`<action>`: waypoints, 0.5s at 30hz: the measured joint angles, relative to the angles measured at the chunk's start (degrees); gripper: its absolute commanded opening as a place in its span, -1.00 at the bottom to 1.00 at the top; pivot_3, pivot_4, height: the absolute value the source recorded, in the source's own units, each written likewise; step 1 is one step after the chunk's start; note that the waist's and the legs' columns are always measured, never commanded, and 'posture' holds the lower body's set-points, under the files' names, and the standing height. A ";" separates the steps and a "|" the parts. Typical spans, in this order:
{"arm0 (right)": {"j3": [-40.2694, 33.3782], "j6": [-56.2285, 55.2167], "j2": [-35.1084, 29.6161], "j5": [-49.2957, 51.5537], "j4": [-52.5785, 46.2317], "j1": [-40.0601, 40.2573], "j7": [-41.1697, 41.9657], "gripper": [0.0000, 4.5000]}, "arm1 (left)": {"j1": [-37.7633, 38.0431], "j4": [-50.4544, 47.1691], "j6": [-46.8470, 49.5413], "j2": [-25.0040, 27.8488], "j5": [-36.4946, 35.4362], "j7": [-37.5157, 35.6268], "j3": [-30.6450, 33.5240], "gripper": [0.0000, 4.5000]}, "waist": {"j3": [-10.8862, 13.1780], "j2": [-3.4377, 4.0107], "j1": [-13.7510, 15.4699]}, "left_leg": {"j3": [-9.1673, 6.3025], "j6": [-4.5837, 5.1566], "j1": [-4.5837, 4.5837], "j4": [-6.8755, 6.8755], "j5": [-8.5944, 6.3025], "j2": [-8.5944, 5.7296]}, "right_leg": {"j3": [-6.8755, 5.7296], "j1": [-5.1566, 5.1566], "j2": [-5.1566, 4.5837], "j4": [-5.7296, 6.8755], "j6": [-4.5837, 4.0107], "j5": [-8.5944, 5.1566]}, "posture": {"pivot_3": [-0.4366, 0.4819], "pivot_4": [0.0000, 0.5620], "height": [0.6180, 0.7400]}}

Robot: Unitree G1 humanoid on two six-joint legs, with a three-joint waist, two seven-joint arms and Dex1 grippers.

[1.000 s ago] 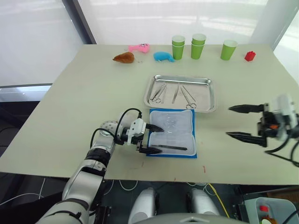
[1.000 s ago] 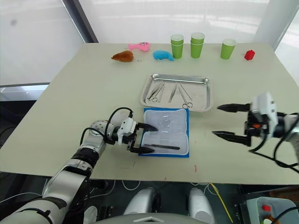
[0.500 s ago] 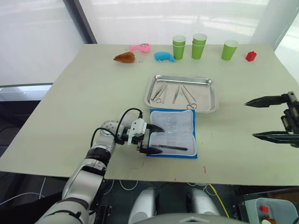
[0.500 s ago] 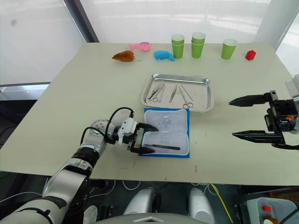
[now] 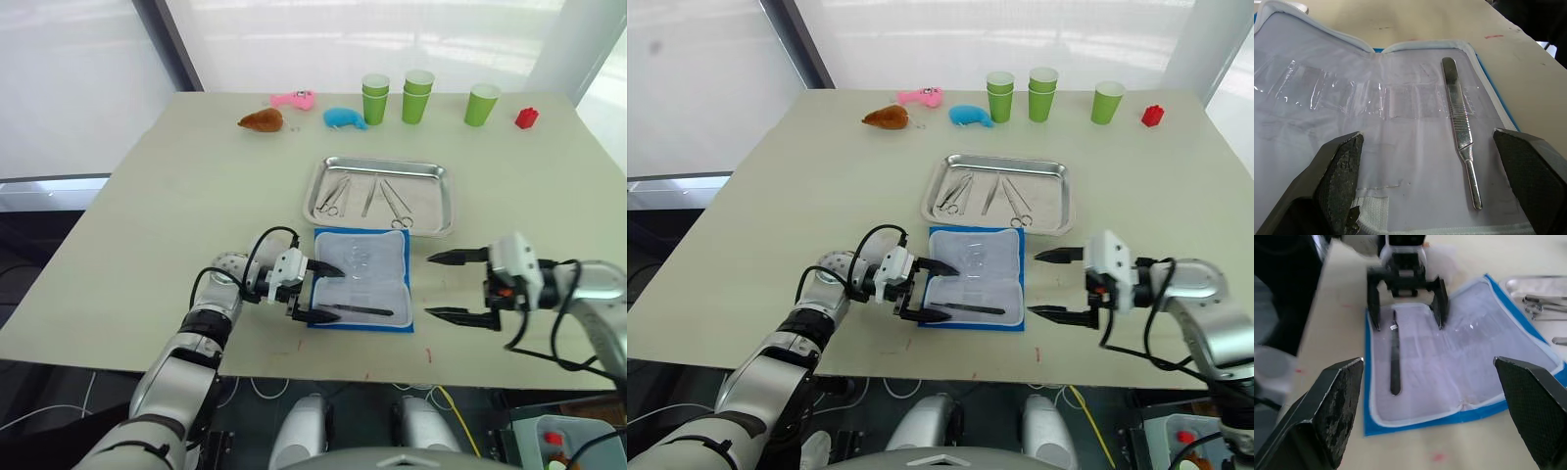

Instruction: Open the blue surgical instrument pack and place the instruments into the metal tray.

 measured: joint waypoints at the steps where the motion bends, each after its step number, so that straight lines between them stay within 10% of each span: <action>1: 0.56 -0.22 0.29 -0.53 0.33 -0.04 -0.31 0.97 | 0.00 -0.04 0.00 0.00 -0.01 0.00 0.00 1.00 | 0.01 -0.01 -0.01 | 0.00 0.00 0.00 0.00 0.00 0.00 | 0.00 0.00 0.00 0.00 -0.01 -0.01 | -0.05 -0.47 1.00; 15: 10.85 -4.85 7.52 -11.31 11.76 -6.33 -4.22 0.97 | 0.26 -0.88 0.16 0.54 -0.25 0.02 -0.30 1.00 | 0.10 -0.16 -0.12 | -0.02 0.00 0.08 -0.01 0.00 0.00 | 0.00 0.02 0.03 0.13 -0.10 0.03 | -0.05 -0.47 1.00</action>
